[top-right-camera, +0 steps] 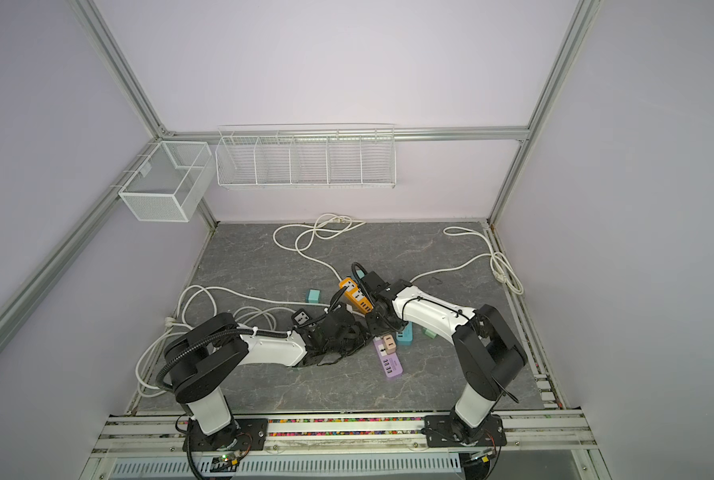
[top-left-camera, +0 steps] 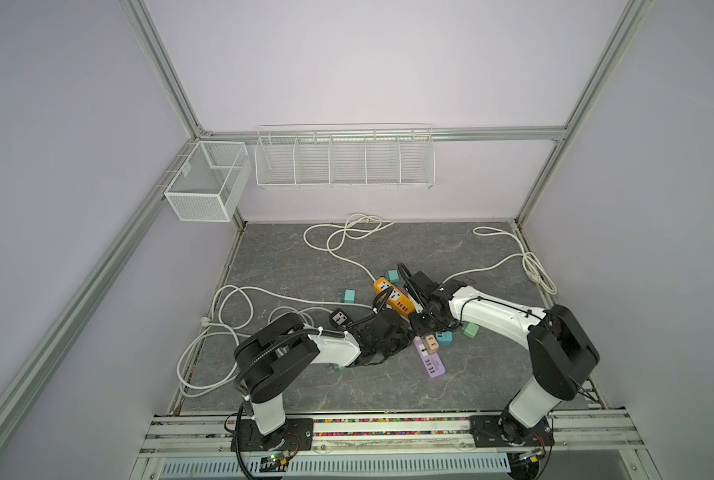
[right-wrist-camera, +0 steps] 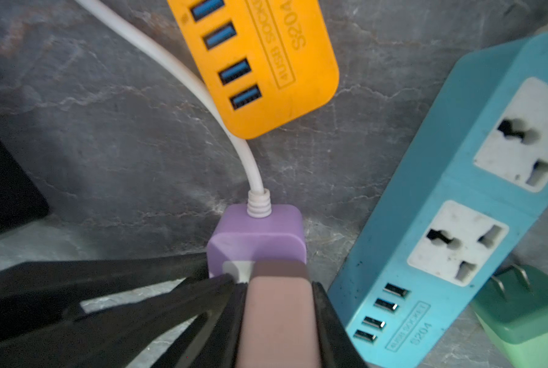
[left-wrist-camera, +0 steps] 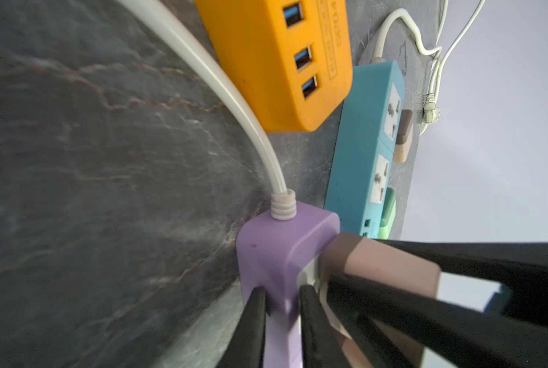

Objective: Pull the plug off the socket
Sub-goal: 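Pull the beige adapter out with the right gripper while the left steadies the purple strip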

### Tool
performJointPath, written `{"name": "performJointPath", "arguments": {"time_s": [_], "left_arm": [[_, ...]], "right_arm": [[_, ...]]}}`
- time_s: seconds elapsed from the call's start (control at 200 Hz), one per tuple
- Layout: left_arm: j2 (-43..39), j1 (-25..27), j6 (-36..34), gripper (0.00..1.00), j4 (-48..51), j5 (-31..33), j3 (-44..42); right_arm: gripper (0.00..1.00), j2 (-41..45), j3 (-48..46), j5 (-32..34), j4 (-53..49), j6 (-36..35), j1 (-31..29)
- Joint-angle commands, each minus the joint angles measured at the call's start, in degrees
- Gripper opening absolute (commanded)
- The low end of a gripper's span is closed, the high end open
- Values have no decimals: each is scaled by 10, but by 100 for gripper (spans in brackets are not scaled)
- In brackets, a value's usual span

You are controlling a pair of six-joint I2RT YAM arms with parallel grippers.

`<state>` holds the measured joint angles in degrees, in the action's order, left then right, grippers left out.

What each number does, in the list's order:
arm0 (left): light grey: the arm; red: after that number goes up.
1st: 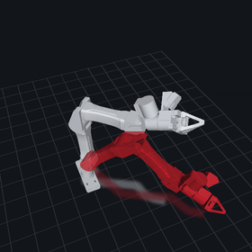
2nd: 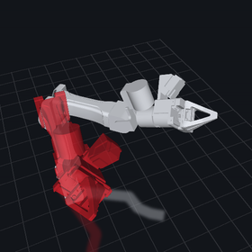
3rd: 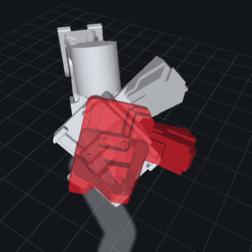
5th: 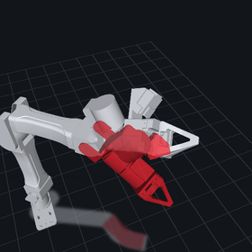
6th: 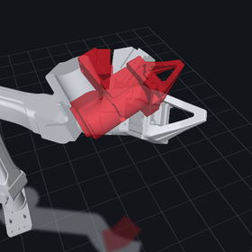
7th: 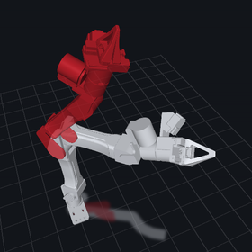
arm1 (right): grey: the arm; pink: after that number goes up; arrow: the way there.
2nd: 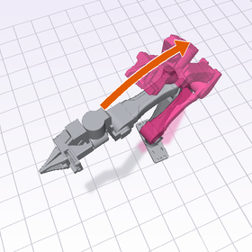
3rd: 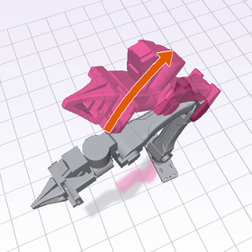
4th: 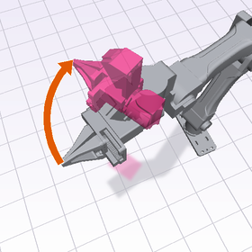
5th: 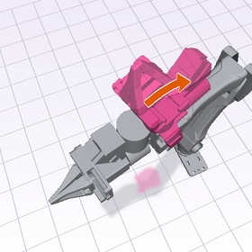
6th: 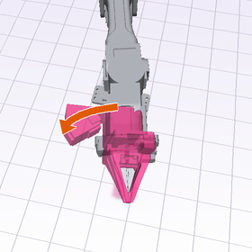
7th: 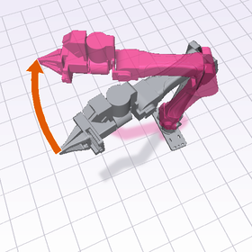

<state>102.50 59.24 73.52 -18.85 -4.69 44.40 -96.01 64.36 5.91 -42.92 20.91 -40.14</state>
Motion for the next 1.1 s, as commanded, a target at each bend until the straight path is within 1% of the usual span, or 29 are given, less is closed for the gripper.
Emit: {"name": "performJointPath", "arguments": {"time_s": [0.0, 0.075, 0.23, 0.28, 0.35, 0.4, 0.495, 0.655, 0.74, 0.805, 0.975, 1.095], "left_arm": [[40, 1, 12, 19, 113, -7, -14], [42, 1, 14, 19, 111, -8, -15], [50, 1, 15, 19, 113, -14, -9], [49, 1, 15, 19, 115, -12, -10], [47, 1, 15, 19, 119, -10, -10], [46, 1, 15, 19, 121, -10, -10], [49, 1, 14, 19, 123, -11, -8], [49, 1, 15, 19, 123, -11, -6], [46, 1, 12, 19, 127, -9, -2], [46, 1, 8, 19, 130, -10, 3], [44, 1, -13, 19, 134, -14, 29], [39, 1, -37, 19, 167, -11, 66]], "right_arm": [[25, 34, 11, 25, -9, -9, 19], [25, 34, 10, 19, -6, -7, 15], [24, 22, -2, -28, 19, 11, -3], [24, 23, -1, -20, 15, 9, -5], [24, 32, -1, 12, 4, 1, -2], [25, 39, -1, 24, -1, -6, 6], [25, 47, -1, 20, -6, -8, 22], [24, 38, 2, 3, 4, -5, 8], [24, 42, 6, 9, -5, -6, 8], [24, 60, 5, 12, -7, -9, 14], [25, 98, 15, -8, -21, -14, 41], [25, 125, 11, -38, -12, -11, 69]]}}
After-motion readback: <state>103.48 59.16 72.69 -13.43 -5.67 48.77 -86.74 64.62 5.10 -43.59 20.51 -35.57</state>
